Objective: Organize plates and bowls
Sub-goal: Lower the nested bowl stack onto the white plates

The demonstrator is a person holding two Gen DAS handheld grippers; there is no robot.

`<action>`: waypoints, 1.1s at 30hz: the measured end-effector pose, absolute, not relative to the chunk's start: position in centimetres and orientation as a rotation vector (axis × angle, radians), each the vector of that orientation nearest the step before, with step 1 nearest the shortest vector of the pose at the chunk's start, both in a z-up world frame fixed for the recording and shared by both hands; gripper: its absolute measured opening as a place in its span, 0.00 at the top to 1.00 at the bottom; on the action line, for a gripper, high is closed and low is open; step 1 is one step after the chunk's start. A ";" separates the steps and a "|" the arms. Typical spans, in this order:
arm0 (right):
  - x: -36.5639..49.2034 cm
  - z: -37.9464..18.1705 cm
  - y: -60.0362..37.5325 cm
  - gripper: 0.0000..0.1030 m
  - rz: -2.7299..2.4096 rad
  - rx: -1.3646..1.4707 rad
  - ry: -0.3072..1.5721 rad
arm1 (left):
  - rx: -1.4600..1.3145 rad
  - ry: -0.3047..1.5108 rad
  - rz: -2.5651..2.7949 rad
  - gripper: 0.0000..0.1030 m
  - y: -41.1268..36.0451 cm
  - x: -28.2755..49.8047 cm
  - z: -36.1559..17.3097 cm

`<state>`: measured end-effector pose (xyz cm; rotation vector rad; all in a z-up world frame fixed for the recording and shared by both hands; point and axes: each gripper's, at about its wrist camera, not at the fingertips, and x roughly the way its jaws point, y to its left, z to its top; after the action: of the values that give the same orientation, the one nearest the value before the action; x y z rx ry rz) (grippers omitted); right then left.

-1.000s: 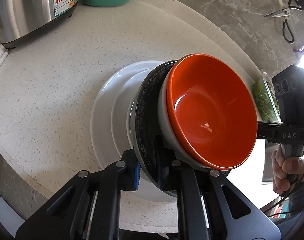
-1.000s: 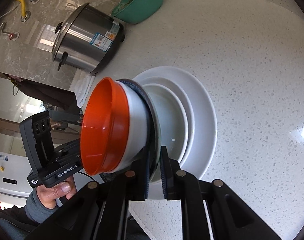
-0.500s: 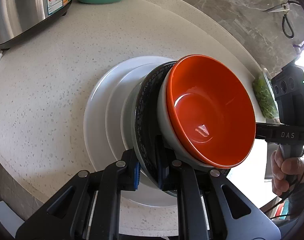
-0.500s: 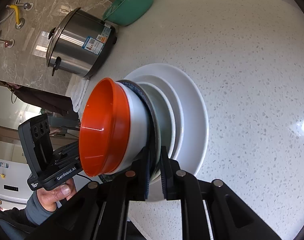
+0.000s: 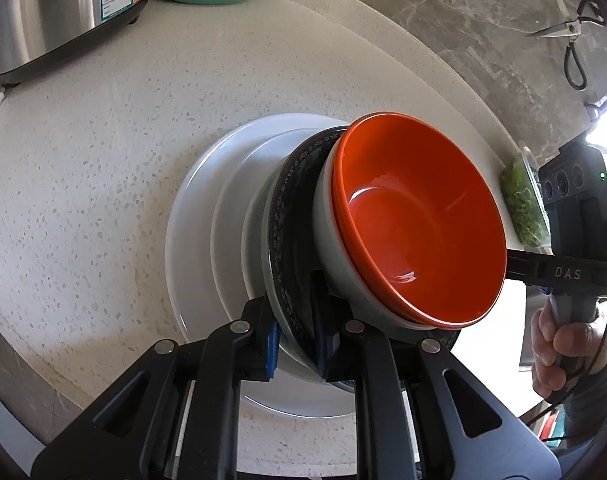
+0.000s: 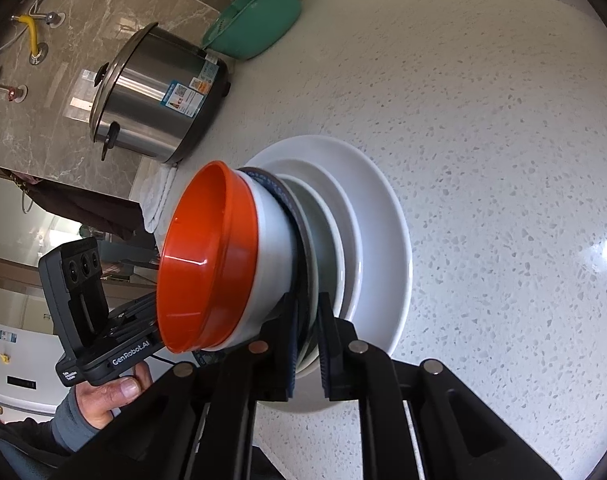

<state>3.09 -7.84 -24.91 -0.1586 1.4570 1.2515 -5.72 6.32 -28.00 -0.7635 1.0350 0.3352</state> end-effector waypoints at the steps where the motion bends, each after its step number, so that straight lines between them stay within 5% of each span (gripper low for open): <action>1: 3.0 -24.9 -7.8 0.89 1.249 -0.158 1.456 | -0.763 1.037 0.336 0.87 6.3 -5.8 -28.0; 23: 1.3 -24.1 -7.8 0.89 1.174 -0.174 1.350 | -0.702 1.079 0.281 0.81 5.2 -7.3 -27.5; 26: 1.5 -24.3 -8.2 0.70 1.139 -0.172 1.336 | -0.691 1.079 0.272 0.80 5.2 -7.7 -27.3; 33: 1.6 -24.4 -8.7 0.70 1.119 -0.139 1.334 | -0.707 1.062 0.253 0.78 5.7 -8.8 -27.1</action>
<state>1.57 -8.74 -24.37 -0.1388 1.3336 1.1192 -8.79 5.75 -27.05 -0.7071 1.0618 0.2525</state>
